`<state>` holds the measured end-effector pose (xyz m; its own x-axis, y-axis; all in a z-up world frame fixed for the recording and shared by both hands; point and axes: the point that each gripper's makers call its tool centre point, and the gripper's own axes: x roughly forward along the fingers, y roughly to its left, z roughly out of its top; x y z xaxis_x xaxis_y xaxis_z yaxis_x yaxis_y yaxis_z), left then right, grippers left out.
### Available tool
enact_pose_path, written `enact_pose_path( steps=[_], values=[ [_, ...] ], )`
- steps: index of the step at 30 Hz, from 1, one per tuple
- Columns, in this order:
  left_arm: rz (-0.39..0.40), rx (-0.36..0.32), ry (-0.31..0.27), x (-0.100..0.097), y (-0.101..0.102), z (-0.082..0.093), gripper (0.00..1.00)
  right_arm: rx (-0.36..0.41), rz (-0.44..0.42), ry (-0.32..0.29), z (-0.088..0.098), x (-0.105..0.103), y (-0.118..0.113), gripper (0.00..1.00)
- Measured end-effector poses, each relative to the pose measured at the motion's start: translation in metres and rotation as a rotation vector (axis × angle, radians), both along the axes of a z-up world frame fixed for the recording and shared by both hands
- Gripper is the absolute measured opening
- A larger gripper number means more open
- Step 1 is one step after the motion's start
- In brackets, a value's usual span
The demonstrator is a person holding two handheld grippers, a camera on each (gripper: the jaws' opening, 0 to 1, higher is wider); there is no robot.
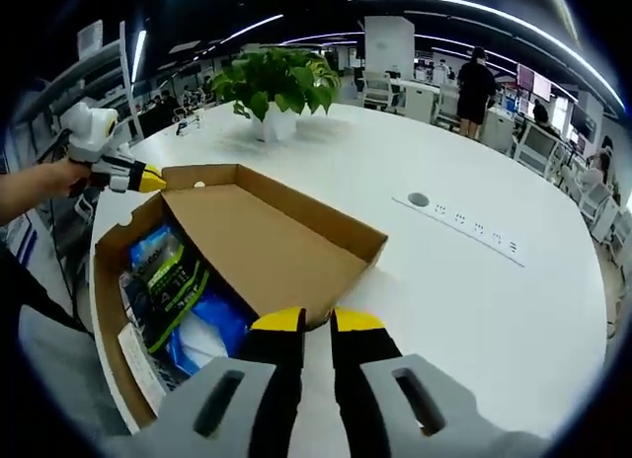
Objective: Operate the shoe box by opening the lid, removing the specified soft item, and placing it in the target area until the item is outside and the box remains undamaged.
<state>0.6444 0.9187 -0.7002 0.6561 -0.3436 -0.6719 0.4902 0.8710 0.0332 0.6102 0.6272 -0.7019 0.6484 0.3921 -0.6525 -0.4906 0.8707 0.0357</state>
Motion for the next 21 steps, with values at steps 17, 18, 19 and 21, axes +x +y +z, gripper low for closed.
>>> enact_pose_path(
  steps=[17, 18, 19, 21],
  values=[
    [0.026, -0.043, -0.019, -0.033, 0.007, 0.017, 0.12, 0.008, 0.053, -0.039, 0.015, -0.033, 0.012, 0.16],
    [0.026, -0.046, -0.019, -0.036, 0.007, 0.017, 0.12, 0.013, 0.057, -0.038, 0.015, -0.034, 0.013, 0.16],
    [0.027, -0.050, -0.018, -0.039, 0.007, 0.018, 0.13, 0.019, 0.060, -0.034, 0.014, -0.036, 0.015, 0.16],
    [0.030, -0.061, -0.016, -0.044, 0.006, 0.019, 0.14, 0.035, 0.069, -0.027, 0.015, -0.040, 0.021, 0.17]
  ],
)
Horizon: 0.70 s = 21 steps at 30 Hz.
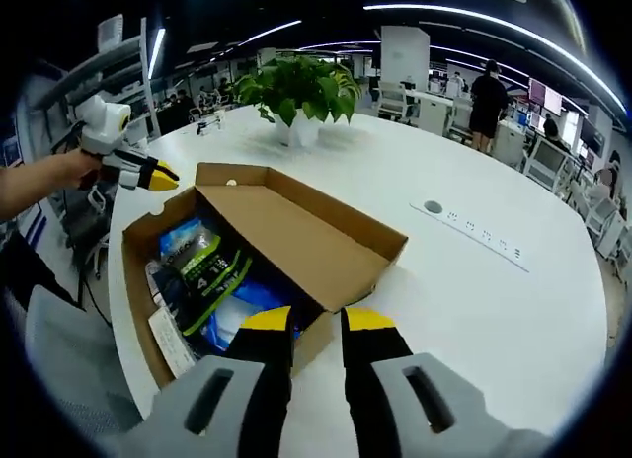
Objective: Operate the shoe box by opening the lid, removing the specified soft item, and placing it in the target area until the item is outside and the box remains undamaged.
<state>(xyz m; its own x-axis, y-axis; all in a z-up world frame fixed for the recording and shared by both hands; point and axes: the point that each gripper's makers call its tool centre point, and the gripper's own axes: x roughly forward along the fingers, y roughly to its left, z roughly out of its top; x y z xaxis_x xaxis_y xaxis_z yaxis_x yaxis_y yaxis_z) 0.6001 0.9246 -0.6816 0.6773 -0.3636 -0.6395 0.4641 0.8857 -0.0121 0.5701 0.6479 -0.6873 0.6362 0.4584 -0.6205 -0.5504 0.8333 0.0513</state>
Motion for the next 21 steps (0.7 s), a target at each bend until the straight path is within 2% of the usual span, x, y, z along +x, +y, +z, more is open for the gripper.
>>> enact_pose_path(
  steps=[12, 21],
  values=[
    [-0.014, -0.022, -0.020, -0.028, -0.004, 0.005, 0.19, 0.026, 0.085, 0.057, -0.015, -0.014, 0.036, 0.19],
    [-0.033, -0.044, -0.034, -0.044, -0.007, 0.006, 0.26, 0.047, 0.115, 0.093, -0.026, -0.016, 0.058, 0.20]
  ],
)
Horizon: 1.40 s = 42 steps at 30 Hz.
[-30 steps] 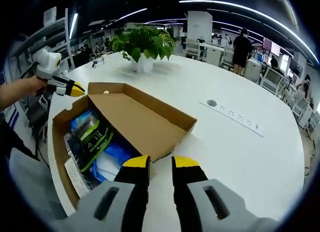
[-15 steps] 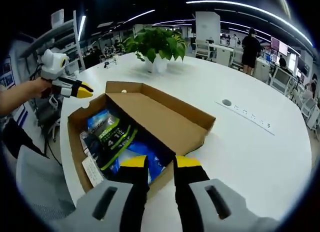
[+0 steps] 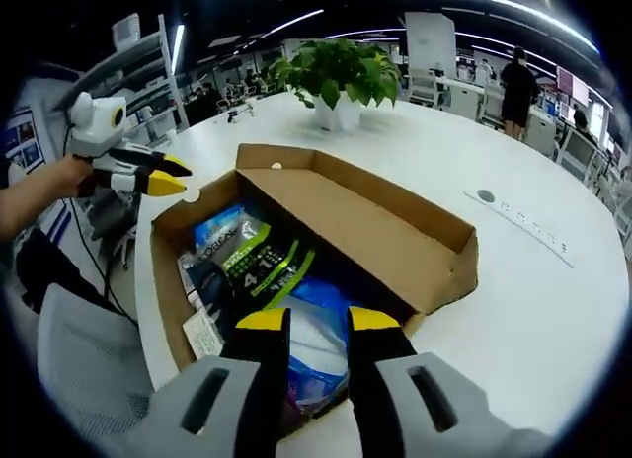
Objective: Operate the shoe box by opening the lid, removing the specified soft item, and placing it in the target area until the item is outside and the box remains undamaged.
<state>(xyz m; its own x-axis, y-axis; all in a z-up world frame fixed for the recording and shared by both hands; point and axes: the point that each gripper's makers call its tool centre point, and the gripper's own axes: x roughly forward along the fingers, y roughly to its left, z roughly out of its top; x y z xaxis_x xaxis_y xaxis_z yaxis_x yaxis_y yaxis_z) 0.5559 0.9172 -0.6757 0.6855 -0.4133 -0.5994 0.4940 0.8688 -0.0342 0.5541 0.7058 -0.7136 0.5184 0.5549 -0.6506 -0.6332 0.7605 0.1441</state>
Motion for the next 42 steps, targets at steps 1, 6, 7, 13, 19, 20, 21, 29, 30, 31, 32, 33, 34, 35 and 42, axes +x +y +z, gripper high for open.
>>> enact_pose_path(
  steps=[1, 6, 7, 13, 19, 20, 21, 29, 30, 31, 32, 33, 34, 35, 42],
  values=[
    [-0.003, -0.004, -0.002, -0.002, -0.001, 0.000, 0.27, 0.008, 0.003, 0.011, -0.002, -0.001, 0.004, 0.20],
    [-0.016, 0.007, 0.003, -0.010, -0.002, -0.003, 0.28, 0.041, 0.017, 0.065, -0.010, -0.006, 0.019, 0.19],
    [-0.018, 0.006, 0.002, -0.012, -0.002, -0.003, 0.29, 0.040, 0.021, 0.069, -0.012, -0.006, 0.021, 0.19],
    [-0.016, -0.001, -0.005, -0.018, -0.002, -0.002, 0.29, 0.056, 0.024, 0.110, -0.020, -0.006, 0.031, 0.18],
    [-0.015, -0.003, -0.012, -0.022, -0.002, -0.001, 0.29, 0.065, 0.034, 0.153, -0.028, -0.007, 0.041, 0.17],
    [-0.014, -0.004, -0.012, -0.022, -0.002, -0.001, 0.29, 0.066, 0.033, 0.157, -0.029, -0.007, 0.041, 0.17],
    [-0.011, -0.006, -0.013, -0.023, -0.002, -0.001, 0.29, 0.064, 0.031, 0.166, -0.032, -0.007, 0.043, 0.17],
    [-0.010, -0.010, -0.006, -0.029, -0.003, -0.005, 0.28, 0.100, -0.002, 0.214, -0.040, -0.004, 0.048, 0.12],
    [-0.011, -0.009, -0.006, -0.029, -0.003, -0.005, 0.28, 0.113, -0.006, 0.213, -0.039, -0.003, 0.049, 0.10],
    [-0.011, -0.008, -0.003, -0.029, -0.002, -0.006, 0.28, 0.109, -0.007, 0.203, -0.039, -0.002, 0.048, 0.09],
    [-0.011, -0.006, -0.002, -0.029, -0.002, -0.006, 0.28, 0.107, -0.005, 0.195, -0.038, -0.001, 0.048, 0.07],
    [-0.013, -0.005, 0.000, -0.029, -0.002, -0.007, 0.28, 0.105, -0.005, 0.181, -0.036, 0.000, 0.047, 0.04],
    [-0.013, -0.003, 0.001, -0.029, -0.002, -0.007, 0.28, 0.103, -0.003, 0.173, -0.035, 0.000, 0.047, 0.03],
    [-0.014, -0.002, 0.003, -0.029, -0.002, -0.007, 0.28, 0.098, -0.001, 0.167, -0.035, 0.000, 0.046, 0.03],
    [-0.035, 0.022, 0.019, -0.027, -0.008, -0.011, 0.26, 0.042, 0.017, 0.124, -0.032, -0.004, 0.039, 0.01]
  ],
)
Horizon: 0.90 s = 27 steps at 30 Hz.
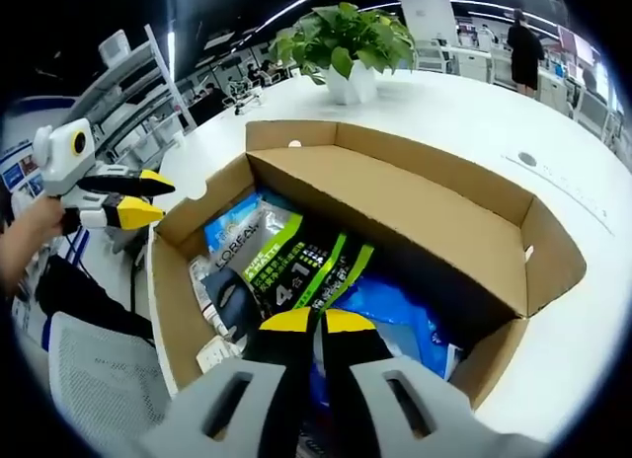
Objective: Operate the shoe box by opening the lid, removing the specified soft item, and placing it in the target area until the item is outside and the box remains undamaged.
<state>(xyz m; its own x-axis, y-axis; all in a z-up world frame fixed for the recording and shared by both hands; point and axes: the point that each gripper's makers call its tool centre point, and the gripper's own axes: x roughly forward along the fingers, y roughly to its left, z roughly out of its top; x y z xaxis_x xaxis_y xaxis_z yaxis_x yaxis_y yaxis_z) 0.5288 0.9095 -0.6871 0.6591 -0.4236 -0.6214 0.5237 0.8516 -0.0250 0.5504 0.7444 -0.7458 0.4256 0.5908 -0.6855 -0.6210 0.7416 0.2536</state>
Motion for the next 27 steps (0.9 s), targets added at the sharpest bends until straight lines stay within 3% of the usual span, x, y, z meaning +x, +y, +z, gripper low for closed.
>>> enact_pose_path(
  steps=[12, 27],
  values=[
    [-0.070, 0.020, 0.060, 0.006, -0.025, -0.014, 0.25, -0.100, 0.044, -0.042, 0.002, -0.004, -0.018, 0.00],
    [-0.183, 0.036, 0.169, 0.009, -0.054, -0.047, 0.22, -0.178, 0.064, -0.054, -0.003, -0.008, -0.034, 0.00]
  ],
)
